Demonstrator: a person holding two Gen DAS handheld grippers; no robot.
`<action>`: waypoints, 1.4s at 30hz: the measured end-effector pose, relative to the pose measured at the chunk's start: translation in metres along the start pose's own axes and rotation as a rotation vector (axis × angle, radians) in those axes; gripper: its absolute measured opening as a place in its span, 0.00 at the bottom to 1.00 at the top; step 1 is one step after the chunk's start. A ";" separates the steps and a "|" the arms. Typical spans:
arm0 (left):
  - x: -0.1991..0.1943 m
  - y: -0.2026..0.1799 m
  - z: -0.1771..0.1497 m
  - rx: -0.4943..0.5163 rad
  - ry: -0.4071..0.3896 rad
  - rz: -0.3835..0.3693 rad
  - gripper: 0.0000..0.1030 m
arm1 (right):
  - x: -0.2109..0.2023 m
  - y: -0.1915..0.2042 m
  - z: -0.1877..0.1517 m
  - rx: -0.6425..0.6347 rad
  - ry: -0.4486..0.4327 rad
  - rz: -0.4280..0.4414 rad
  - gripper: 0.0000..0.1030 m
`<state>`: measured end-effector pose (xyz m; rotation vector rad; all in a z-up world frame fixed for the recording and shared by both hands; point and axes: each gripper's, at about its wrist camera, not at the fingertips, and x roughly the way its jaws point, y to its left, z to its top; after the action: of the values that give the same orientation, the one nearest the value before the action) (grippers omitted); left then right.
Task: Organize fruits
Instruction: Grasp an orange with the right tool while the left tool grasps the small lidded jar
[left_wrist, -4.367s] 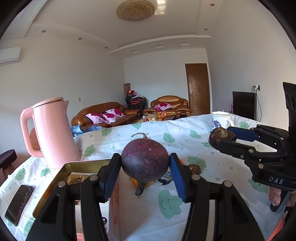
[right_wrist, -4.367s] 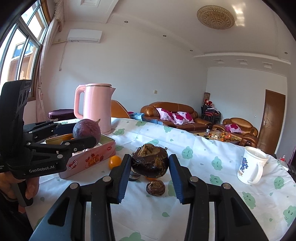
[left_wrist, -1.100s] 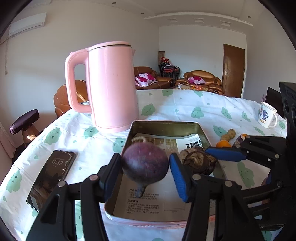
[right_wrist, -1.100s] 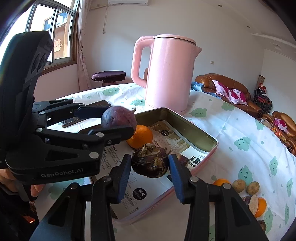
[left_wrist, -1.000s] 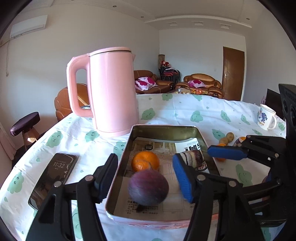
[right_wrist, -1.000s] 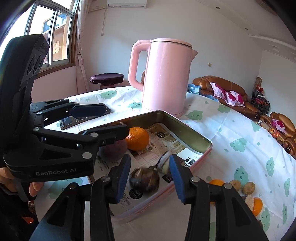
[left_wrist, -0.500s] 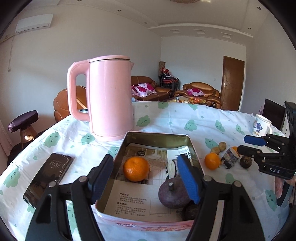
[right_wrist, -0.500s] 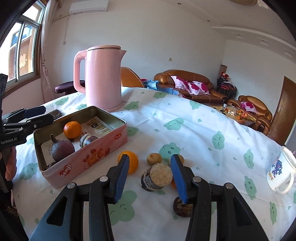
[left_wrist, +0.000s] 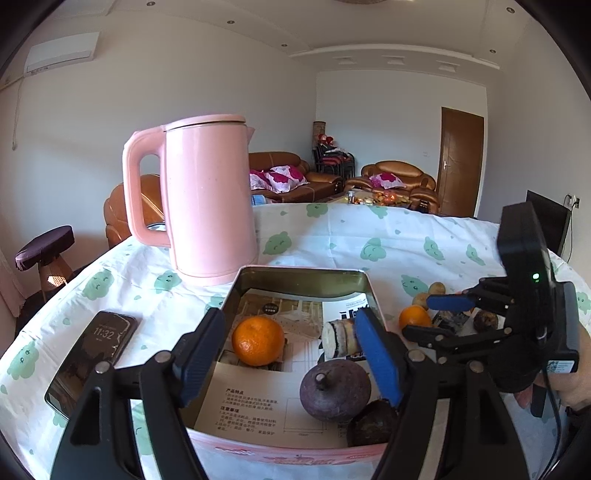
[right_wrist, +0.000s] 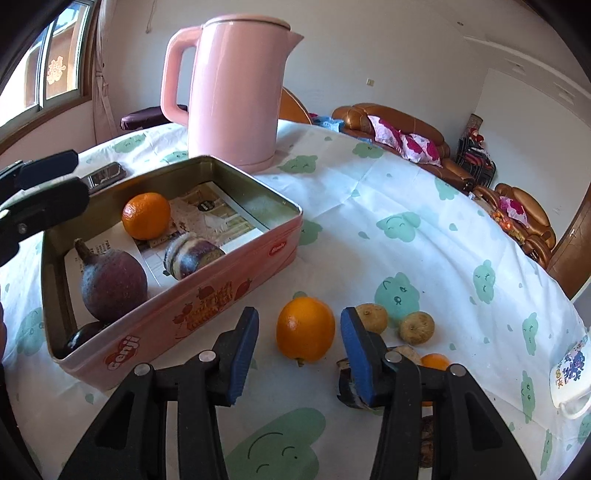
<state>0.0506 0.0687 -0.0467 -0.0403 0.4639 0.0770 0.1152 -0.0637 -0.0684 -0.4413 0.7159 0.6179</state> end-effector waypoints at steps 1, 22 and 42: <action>0.000 -0.001 0.001 0.001 -0.002 -0.002 0.74 | 0.004 0.000 0.000 0.002 0.015 0.000 0.45; 0.025 -0.115 0.019 0.173 0.065 -0.149 0.73 | -0.069 -0.103 -0.053 0.294 -0.138 -0.202 0.35; 0.105 -0.189 -0.001 0.324 0.324 -0.199 0.55 | -0.076 -0.127 -0.077 0.374 -0.159 -0.181 0.36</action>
<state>0.1595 -0.1133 -0.0903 0.2225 0.7890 -0.2040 0.1180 -0.2289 -0.0451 -0.1065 0.6150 0.3335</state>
